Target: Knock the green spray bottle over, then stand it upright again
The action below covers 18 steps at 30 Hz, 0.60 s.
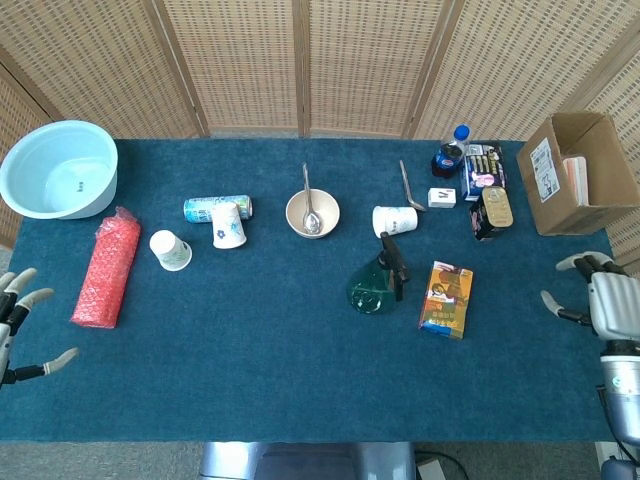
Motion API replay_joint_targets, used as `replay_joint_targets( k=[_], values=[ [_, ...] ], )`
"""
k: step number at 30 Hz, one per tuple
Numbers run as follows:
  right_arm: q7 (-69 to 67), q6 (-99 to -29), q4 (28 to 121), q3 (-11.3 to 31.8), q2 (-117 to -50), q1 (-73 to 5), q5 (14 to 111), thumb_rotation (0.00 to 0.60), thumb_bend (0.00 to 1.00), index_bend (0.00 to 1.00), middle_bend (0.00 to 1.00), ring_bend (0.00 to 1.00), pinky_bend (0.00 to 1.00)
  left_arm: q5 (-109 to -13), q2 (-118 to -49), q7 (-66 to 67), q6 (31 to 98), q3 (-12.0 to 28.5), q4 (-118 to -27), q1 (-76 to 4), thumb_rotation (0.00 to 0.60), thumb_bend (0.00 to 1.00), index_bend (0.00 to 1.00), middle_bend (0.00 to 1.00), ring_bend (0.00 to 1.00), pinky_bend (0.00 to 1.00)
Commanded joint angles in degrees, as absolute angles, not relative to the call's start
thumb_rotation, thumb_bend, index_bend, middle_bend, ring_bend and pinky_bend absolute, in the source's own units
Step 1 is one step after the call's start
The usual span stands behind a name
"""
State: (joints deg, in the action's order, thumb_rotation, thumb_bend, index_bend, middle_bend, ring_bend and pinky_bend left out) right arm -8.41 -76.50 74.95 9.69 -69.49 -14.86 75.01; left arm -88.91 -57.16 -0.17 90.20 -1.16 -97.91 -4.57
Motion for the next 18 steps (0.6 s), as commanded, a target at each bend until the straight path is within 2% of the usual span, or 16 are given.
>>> replay_joint_targets(
  k=[1, 9, 18],
  values=[
    [-4.00, -78.04, 77.99, 9.23, -67.76, -12.55, 72.96, 0.481, 0.30, 0.39, 0.37, 0.22, 0.36, -88.77, -57.93, 0.11, 90.06, -1.92, -97.64, -3.72, 0.333, 0.17, 0.23, 0.11, 0.02, 0.14],
    [-1.60, -81.37, 81.99, 9.01, -66.16, -9.21, 72.08, 0.479, 0.28, 0.39, 0.36, 0.19, 0.36, -88.09, -59.19, 0.03, 89.94, -2.83, -97.27, -1.78, 0.382, 0.17, 0.23, 0.11, 0.02, 0.15],
    [-2.44, -80.73, 83.91, 8.77, -64.98, -8.01, 71.97, 0.483, 0.27, 0.39, 0.34, 0.18, 0.36, -88.12, -59.31, 0.31, 90.30, -2.27, -97.25, -1.15, 0.424, 0.17, 0.23, 0.09, 0.01, 0.15]
  ],
)
